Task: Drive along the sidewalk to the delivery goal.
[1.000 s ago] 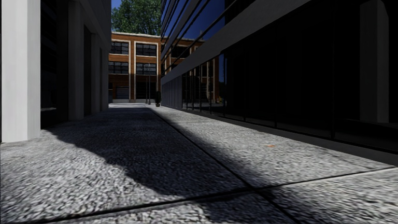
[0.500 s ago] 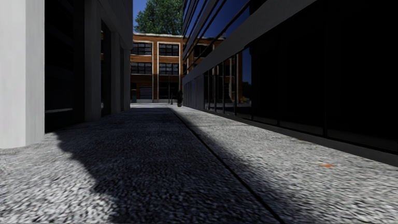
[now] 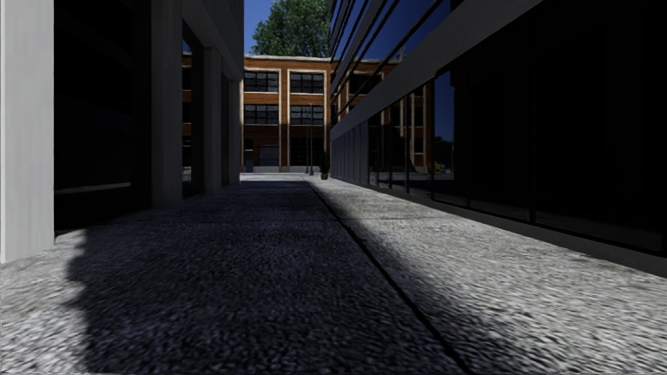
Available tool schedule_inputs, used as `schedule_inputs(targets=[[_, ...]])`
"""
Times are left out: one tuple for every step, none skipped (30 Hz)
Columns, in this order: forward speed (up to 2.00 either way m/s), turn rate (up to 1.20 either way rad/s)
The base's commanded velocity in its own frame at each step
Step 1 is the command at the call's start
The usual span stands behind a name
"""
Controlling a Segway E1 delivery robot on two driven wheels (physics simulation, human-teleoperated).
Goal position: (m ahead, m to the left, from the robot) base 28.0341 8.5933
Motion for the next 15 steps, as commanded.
schedule_inputs(targets=[[1.70,1.20],[1.70,1.20],[1.70,0.38],[1.70,0.12],[1.70,0.05],[1.70,0.03],[1.70,0.02],[1.70,0.02],[1.70,0.01],[1.70,0.00],[1.70,0.00],[1.70,0.00],[1.70,0.00],[1.70,0.00],[1.70,0.00]])
